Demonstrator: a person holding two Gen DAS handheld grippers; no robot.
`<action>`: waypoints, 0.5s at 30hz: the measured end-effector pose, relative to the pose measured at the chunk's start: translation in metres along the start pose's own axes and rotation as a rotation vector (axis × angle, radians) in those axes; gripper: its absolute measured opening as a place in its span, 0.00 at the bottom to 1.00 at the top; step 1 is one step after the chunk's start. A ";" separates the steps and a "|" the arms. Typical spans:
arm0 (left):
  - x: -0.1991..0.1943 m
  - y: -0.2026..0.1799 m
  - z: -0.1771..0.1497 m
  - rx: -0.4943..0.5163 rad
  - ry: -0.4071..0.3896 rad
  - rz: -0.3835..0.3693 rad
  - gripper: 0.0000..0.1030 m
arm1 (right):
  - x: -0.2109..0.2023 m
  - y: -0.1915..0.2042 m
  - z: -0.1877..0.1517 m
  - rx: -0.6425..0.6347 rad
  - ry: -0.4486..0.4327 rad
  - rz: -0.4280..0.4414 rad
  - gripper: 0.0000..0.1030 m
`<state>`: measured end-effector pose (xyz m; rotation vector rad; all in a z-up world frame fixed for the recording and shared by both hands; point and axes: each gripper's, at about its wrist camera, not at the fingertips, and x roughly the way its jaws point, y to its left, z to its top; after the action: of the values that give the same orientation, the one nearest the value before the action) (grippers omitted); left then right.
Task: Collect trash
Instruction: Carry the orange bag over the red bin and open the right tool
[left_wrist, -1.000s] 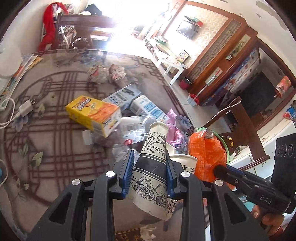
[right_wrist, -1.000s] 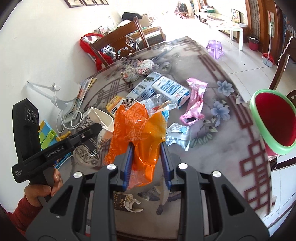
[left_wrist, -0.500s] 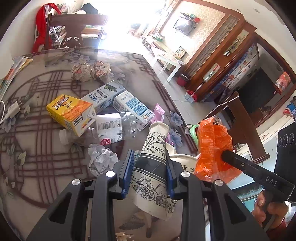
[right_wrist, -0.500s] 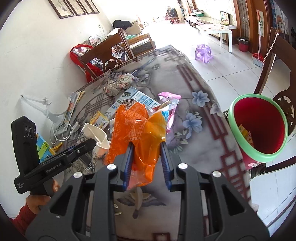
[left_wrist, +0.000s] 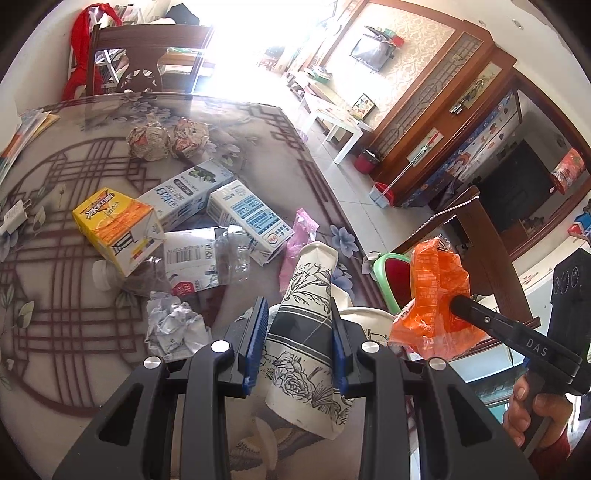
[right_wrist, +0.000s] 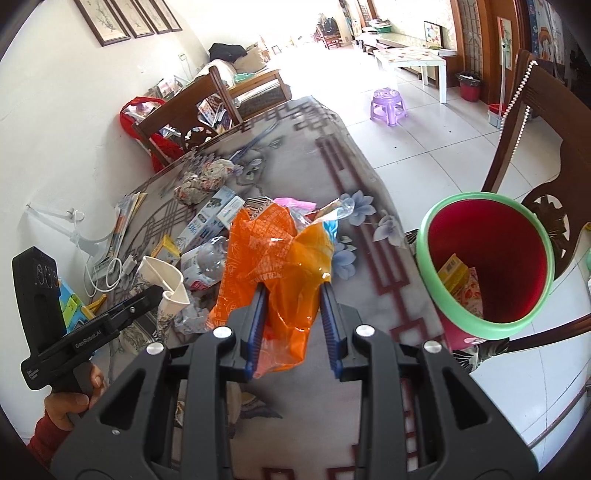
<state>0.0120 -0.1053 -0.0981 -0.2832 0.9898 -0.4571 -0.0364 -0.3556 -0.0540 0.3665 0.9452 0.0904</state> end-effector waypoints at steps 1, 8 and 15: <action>0.002 -0.003 0.001 0.003 0.001 -0.003 0.28 | -0.001 -0.004 0.001 0.005 -0.002 -0.008 0.28; 0.023 -0.025 0.009 0.037 0.031 -0.002 0.28 | -0.008 -0.048 0.009 0.053 -0.035 -0.089 0.28; 0.043 -0.059 0.019 0.086 0.042 -0.015 0.28 | -0.014 -0.113 0.021 0.122 -0.065 -0.231 0.28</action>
<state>0.0343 -0.1777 -0.0939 -0.2041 1.0070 -0.5197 -0.0369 -0.4706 -0.0710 0.3682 0.9248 -0.1902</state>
